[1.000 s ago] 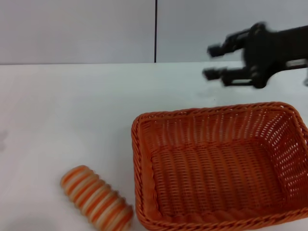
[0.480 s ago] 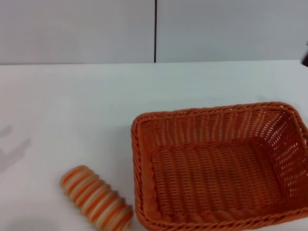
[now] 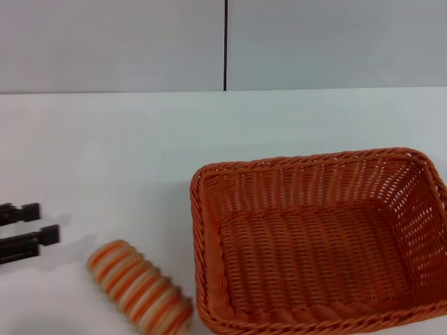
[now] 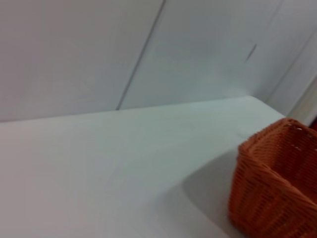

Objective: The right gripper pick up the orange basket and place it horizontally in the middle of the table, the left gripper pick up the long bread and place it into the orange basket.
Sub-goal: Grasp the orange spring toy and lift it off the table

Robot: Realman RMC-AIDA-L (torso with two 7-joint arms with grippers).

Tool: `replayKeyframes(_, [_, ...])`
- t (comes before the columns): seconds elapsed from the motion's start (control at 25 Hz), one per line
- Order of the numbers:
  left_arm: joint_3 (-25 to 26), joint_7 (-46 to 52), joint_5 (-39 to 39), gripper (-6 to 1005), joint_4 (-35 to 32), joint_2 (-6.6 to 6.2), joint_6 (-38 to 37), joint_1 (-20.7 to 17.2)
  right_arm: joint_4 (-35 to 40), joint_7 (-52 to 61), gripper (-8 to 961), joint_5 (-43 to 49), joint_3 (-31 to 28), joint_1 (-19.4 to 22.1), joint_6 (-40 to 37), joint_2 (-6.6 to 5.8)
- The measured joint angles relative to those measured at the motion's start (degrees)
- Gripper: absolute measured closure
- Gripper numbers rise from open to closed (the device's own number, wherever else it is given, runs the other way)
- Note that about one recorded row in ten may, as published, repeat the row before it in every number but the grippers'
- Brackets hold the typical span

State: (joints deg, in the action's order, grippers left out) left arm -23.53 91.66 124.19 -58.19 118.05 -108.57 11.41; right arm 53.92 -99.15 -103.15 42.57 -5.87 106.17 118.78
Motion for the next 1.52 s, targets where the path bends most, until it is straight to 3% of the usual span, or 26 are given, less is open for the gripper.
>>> replayKeyframes(0.36, [-5.06,-3.74,0.90,287,10.95,-0.03,6.06,1.79,-1.23,0.00,486,-0.62,-1.46,0.06,0.65,-0.18])
replayKeyframes(0.68, [-9.52,-5.83,0.98,287,16.87,0.02,11.93,2.43,-1.78,0.00,486,-0.31,-2.56,-0.10,0.71,-0.40])
replayKeyframes(1.52, [-11.77,-7.73,3.10,290,18.76,-0.12,14.84,2.89,-3.30,-0.08,486,-0.50,-3.11,-0.34,0.70,-0.75])
